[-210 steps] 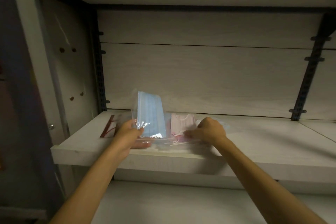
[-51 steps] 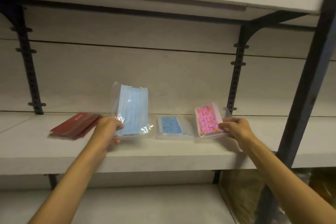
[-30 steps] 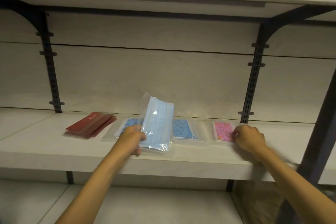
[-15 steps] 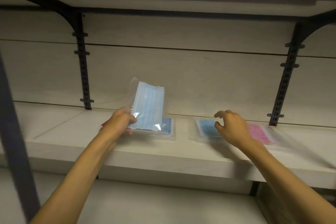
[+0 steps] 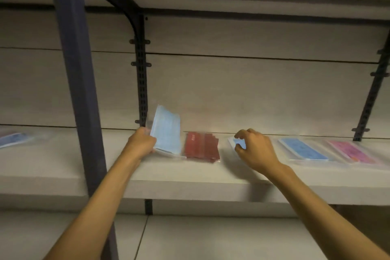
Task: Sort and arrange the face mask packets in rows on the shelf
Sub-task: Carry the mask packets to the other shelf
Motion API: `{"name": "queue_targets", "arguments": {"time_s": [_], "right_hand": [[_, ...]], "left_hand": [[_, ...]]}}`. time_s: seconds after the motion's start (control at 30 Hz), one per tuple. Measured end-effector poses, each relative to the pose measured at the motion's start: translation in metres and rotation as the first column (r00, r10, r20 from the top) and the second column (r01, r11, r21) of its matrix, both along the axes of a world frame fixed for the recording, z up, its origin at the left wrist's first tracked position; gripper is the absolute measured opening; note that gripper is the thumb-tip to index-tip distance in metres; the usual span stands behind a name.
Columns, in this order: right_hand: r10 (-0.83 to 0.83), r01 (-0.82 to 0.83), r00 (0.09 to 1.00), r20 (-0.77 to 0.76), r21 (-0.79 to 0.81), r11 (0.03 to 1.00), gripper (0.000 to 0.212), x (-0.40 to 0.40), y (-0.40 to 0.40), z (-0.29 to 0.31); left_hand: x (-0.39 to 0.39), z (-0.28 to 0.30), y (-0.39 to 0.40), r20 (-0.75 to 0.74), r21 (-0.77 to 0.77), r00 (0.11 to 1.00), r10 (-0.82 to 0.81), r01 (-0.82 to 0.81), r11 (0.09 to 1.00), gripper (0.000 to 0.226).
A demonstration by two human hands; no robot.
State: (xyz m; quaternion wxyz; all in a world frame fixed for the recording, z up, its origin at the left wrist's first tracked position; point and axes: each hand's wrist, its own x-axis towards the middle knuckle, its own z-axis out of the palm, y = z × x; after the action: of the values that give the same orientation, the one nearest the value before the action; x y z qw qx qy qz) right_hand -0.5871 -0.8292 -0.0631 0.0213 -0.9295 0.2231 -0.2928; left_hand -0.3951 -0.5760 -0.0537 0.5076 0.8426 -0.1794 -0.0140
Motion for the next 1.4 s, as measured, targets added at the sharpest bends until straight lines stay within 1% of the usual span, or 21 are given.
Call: {"name": "queue_targets", "arguments": {"time_s": [0.1, 0.2, 0.3, 0.37, 0.43, 0.47, 0.5, 0.53, 0.57, 0.63, 0.7, 0.83, 0.87, 0.93, 1.0, 1.03, 1.13, 1.27, 1.4], "right_hand": [[-0.007, 0.007, 1.000, -0.009, 0.002, 1.000, 0.034, 0.013, 0.020, 0.001], [-0.014, 0.014, 0.999, -0.030, -0.016, 1.000, 0.034, 0.019, 0.030, 0.004], [-0.025, 0.025, 0.999, -0.040, -0.014, 1.000, 0.033, 0.023, 0.031, 0.005], [-0.027, 0.027, 0.998, -0.051, -0.007, 1.000, 0.033, 0.024, 0.033, 0.003], [-0.022, 0.022, 0.997, -0.070, 0.001, 1.000, 0.033, 0.023, 0.036, 0.002], [-0.019, 0.020, 0.997, -0.077, 0.004, 1.000, 0.034, 0.023, 0.037, 0.001], [-0.015, 0.015, 0.997, -0.079, 0.004, 1.000, 0.034, 0.023, 0.037, 0.000], [-0.012, 0.012, 0.997, -0.082, 0.003, 1.000, 0.034, 0.023, 0.037, 0.000], [-0.010, 0.010, 0.996, -0.086, 0.000, 1.000, 0.034, 0.023, 0.037, -0.001], [-0.005, 0.004, 0.995, -0.097, -0.010, 1.000, 0.035, 0.023, 0.037, -0.003], [0.001, -0.003, 0.994, -0.107, -0.013, 1.000, 0.036, 0.023, 0.039, -0.002], [0.024, -0.025, 0.994, -0.107, -0.007, 1.000, 0.035, 0.023, 0.042, 0.002], [0.030, -0.030, 0.994, -0.101, -0.003, 1.000, 0.035, 0.023, 0.044, 0.003], [0.044, -0.044, 0.995, -0.093, 0.000, 0.999, 0.035, 0.021, 0.047, 0.002], [0.067, -0.067, 0.994, -0.081, 0.005, 0.998, 0.036, 0.018, 0.051, 0.001], [0.080, -0.080, 0.994, -0.073, 0.006, 0.997, 0.035, 0.016, 0.053, 0.000], [0.121, -0.121, 0.991, -0.063, 0.012, 0.993, 0.034, 0.010, 0.062, -0.001], [0.155, -0.155, 0.986, -0.057, 0.004, 0.988, 0.034, -0.001, 0.074, 0.000], [0.211, -0.211, 0.978, -0.009, -0.007, 0.978, 0.037, -0.012, 0.095, 0.004]], "left_hand": [[0.017, -0.004, 0.007, 0.098, 0.212, 0.994, 0.057, -0.077, 0.974, 0.026], [0.024, -0.008, 0.012, 0.188, 0.405, 0.982, 0.022, -0.098, 0.909, 0.044], [0.022, -0.014, 0.011, 0.206, 0.522, 0.979, 0.003, -0.112, 0.845, 0.054], [0.017, -0.012, 0.008, 0.229, 0.626, 0.973, 0.034, -0.174, 0.760, 0.055], [0.014, -0.010, 0.007, 0.340, 0.694, 0.939, 0.051, -0.287, 0.660, 0.052], [0.014, -0.011, 0.008, 0.390, 0.692, 0.920, 0.034, -0.317, 0.648, 0.046], [0.015, -0.012, 0.009, 0.415, 0.681, 0.910, -0.003, -0.308, 0.665, 0.039], [0.017, -0.014, 0.010, 0.413, 0.674, 0.909, -0.058, -0.262, 0.691, 0.037], [0.017, -0.016, 0.011, 0.374, 0.683, 0.920, -0.121, -0.185, 0.707, 0.040], [0.017, -0.020, 0.012, 0.275, 0.729, 0.937, -0.216, -0.057, 0.683, 0.048], [0.017, -0.022, 0.012, 0.233, 0.755, 0.938, -0.256, -0.009, 0.655, 0.050], [0.015, -0.024, 0.017, 0.225, 0.750, 0.931, -0.288, 0.023, 0.661, 0.052], [0.012, -0.025, 0.018, 0.245, 0.738, 0.926, -0.286, 0.014, 0.675, 0.054], [0.002, -0.025, 0.018, 0.321, 0.663, 0.910, -0.262, -0.019, 0.748, 0.056], [-0.012, -0.024, 0.017, 0.404, 0.553, 0.885, -0.233, -0.034, 0.832, 0.051], [-0.019, -0.022, 0.016, 0.438, 0.513, 0.869, -0.228, -0.033, 0.858, 0.047], [-0.040, -0.017, 0.016, 0.496, 0.467, 0.833, -0.244, -0.019, 0.884, 0.040], [-0.068, -0.009, 0.019, 0.524, 0.426, 0.817, -0.238, -0.010, 0.904, 0.040], [-0.093, -0.004, 0.033, 0.577, 0.393, 0.783, -0.233, -0.016, 0.919, 0.039]]}}
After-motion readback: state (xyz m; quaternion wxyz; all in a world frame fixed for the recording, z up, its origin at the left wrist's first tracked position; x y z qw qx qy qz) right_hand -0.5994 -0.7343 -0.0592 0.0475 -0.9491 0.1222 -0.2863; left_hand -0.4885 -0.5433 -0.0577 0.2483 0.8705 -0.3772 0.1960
